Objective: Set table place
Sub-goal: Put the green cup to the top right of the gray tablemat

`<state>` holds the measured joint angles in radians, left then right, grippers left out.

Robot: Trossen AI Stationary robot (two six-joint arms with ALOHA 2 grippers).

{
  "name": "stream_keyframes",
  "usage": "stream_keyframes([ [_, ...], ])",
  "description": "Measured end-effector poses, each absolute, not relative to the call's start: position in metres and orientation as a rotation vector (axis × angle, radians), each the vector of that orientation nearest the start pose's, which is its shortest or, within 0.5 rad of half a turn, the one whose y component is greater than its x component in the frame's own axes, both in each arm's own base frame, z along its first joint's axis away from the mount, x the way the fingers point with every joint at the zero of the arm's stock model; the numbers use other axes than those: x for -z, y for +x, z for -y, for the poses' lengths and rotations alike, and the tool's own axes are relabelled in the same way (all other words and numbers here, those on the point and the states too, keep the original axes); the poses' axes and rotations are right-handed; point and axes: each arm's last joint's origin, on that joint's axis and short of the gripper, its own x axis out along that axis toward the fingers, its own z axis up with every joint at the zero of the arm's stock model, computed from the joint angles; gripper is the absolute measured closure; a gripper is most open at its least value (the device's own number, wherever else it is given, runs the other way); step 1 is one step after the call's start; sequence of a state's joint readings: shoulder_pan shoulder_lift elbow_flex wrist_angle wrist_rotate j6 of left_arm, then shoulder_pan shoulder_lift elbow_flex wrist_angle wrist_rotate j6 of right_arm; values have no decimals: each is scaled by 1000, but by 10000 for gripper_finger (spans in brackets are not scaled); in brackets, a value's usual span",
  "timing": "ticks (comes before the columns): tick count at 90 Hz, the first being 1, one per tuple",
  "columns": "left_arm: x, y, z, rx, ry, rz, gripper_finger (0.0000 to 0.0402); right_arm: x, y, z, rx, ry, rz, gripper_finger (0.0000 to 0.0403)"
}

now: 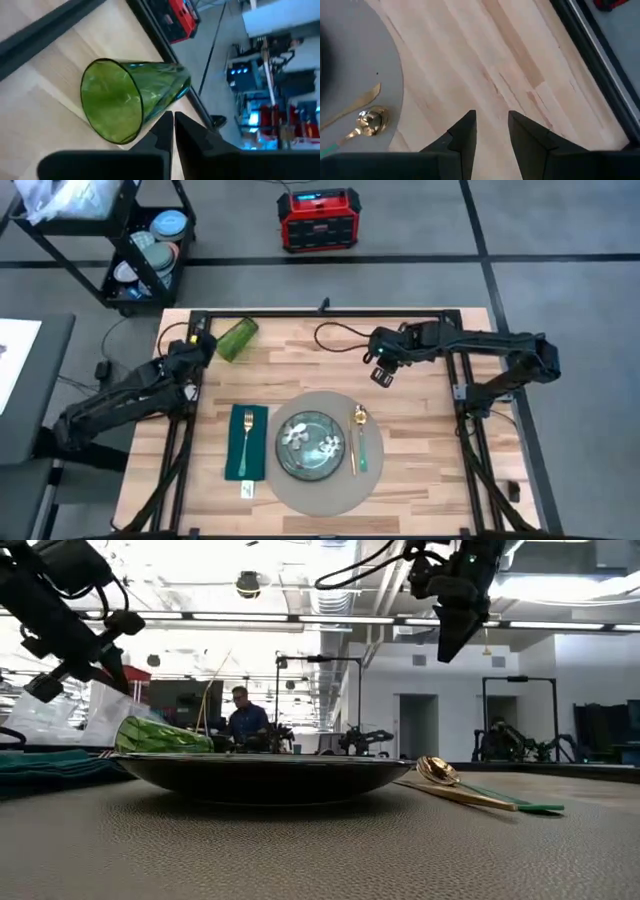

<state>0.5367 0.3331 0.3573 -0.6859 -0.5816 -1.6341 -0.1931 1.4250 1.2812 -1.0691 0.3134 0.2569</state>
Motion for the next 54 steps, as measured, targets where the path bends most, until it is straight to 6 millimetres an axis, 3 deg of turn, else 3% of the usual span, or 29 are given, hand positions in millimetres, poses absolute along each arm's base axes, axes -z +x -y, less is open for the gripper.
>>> stream_keyframes([
  [34,-196,74,-61,-1360,-1382,243,282,-300,258,70,511,96,-1182,300],
  [54,-186,80,-63,-1438,-1402,154,253,-300,256,75,499,71,-1195,300],
])
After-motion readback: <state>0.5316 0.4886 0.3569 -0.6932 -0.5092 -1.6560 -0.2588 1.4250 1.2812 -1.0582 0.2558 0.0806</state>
